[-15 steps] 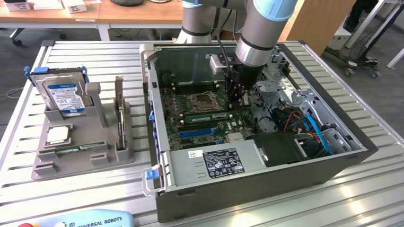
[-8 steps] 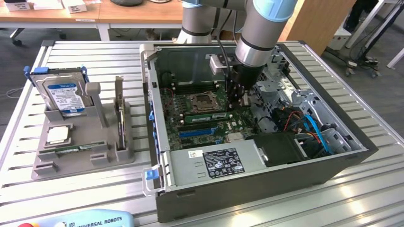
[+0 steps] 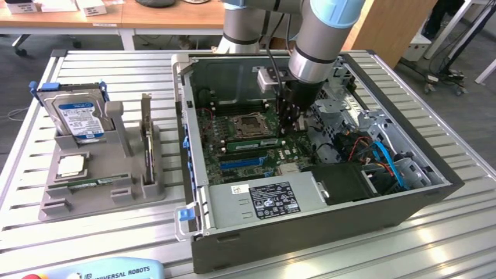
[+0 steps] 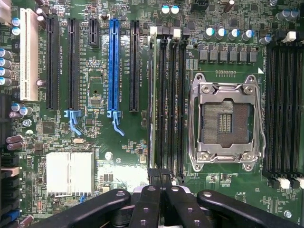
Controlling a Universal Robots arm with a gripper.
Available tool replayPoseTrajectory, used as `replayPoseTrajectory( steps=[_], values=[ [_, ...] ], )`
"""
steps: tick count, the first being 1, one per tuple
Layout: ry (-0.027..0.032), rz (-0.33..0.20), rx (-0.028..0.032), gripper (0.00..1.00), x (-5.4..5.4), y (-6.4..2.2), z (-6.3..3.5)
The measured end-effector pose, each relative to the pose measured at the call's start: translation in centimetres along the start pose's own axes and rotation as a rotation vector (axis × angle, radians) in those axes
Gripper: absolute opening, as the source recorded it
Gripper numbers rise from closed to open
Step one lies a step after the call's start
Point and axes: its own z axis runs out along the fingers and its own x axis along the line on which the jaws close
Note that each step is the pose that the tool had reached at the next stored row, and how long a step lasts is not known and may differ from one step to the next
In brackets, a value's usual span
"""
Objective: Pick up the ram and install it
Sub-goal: 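Press down the ram until it locks into place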
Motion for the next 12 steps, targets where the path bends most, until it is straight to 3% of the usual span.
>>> replayPoseTrajectory(
  steps=[7, 12],
  values=[
    [-0.0003, 0.000, 0.0001, 0.10, 0.00, -0.01, 0.10],
    [0.0026, 0.000, -0.0001, 0.10, 0.00, 0.00, -0.17]
  ],
)
